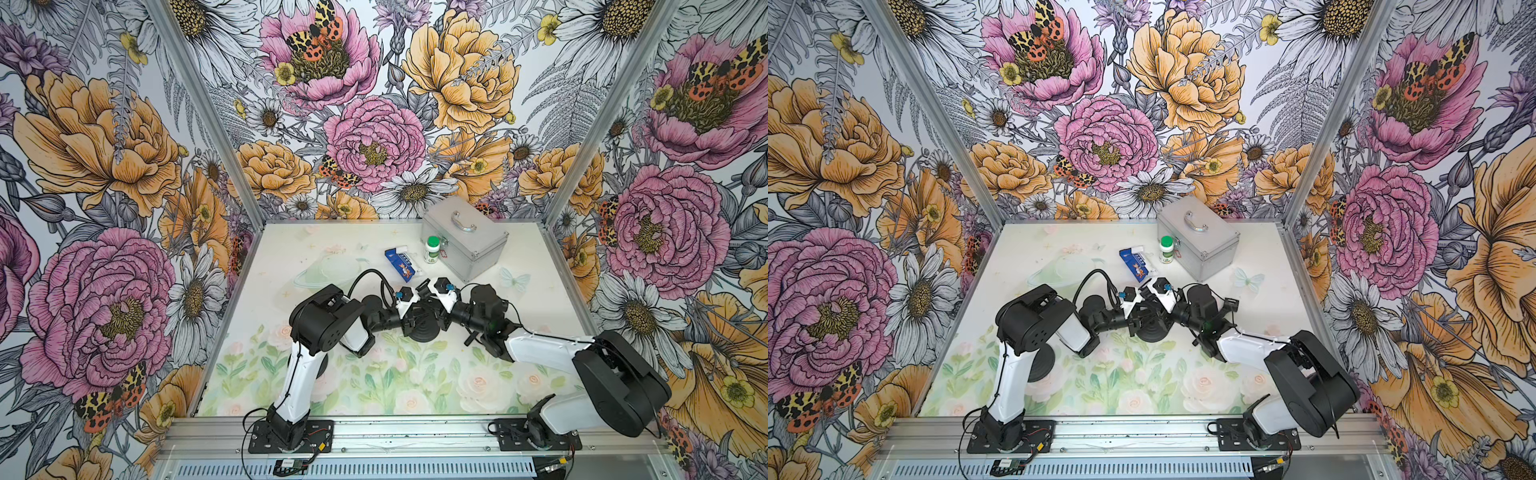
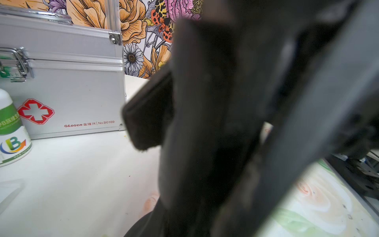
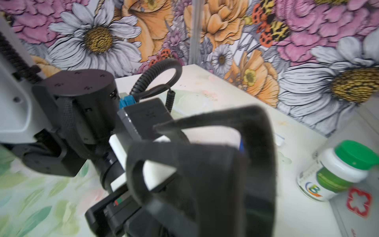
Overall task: Assemble a microphone stand
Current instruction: Screw the microphone stand pole into the microphone stand base.
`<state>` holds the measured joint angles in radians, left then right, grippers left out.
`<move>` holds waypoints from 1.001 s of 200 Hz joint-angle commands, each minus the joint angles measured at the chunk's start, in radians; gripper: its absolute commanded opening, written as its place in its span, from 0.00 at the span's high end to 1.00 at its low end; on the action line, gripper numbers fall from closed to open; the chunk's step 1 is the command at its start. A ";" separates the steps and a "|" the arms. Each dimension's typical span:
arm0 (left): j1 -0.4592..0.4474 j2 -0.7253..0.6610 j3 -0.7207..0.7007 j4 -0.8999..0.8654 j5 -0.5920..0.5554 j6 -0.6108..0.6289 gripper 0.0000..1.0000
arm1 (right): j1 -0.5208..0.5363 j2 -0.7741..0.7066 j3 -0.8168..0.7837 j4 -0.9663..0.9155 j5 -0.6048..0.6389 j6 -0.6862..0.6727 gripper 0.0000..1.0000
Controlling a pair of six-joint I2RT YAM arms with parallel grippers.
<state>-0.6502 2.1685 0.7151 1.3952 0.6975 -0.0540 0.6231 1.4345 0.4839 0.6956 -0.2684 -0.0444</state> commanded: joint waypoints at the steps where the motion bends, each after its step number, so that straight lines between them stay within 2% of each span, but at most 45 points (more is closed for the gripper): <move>1: 0.000 0.014 0.016 0.017 -0.022 -0.013 0.78 | 0.177 0.049 -0.092 0.127 0.709 0.201 1.00; 15: -0.001 0.012 0.014 0.017 -0.022 -0.012 0.78 | 0.242 0.073 -0.082 0.107 0.792 0.221 1.00; 38: -0.003 0.011 0.012 0.017 -0.020 -0.009 0.78 | 0.249 0.081 -0.048 0.061 0.639 0.119 1.00; 45: -0.001 0.011 0.011 0.017 -0.020 -0.010 0.78 | 0.248 0.068 -0.041 0.037 0.574 0.072 0.94; 53: -0.002 0.011 0.011 0.017 -0.020 -0.009 0.78 | 0.242 0.048 -0.038 0.009 0.508 0.015 0.82; 61: -0.002 0.011 0.011 0.017 -0.018 -0.008 0.78 | 0.225 0.024 -0.038 -0.017 0.418 -0.030 0.75; 86: -0.002 0.011 0.013 0.017 -0.015 -0.009 0.78 | 0.094 -0.056 -0.020 -0.154 -0.014 -0.107 0.64; 102: -0.002 0.011 0.013 0.017 -0.015 -0.008 0.79 | 0.007 -0.069 -0.001 -0.212 -0.221 -0.144 0.62; 120: -0.002 0.011 0.013 0.016 -0.015 -0.008 0.79 | -0.071 -0.054 0.037 -0.262 -0.376 -0.168 0.62; 149: -0.002 0.012 0.015 0.018 -0.011 -0.007 0.79 | -0.147 -0.017 0.119 -0.344 -0.523 -0.201 0.61; 200: 0.000 0.014 0.016 0.017 -0.007 -0.007 0.81 | -0.191 0.052 0.235 -0.444 -0.624 -0.269 0.63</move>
<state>-0.6502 2.1685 0.7200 1.3994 0.6960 -0.0498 0.4305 1.4536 0.6647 0.3168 -0.7494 -0.2653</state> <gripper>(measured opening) 0.201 0.377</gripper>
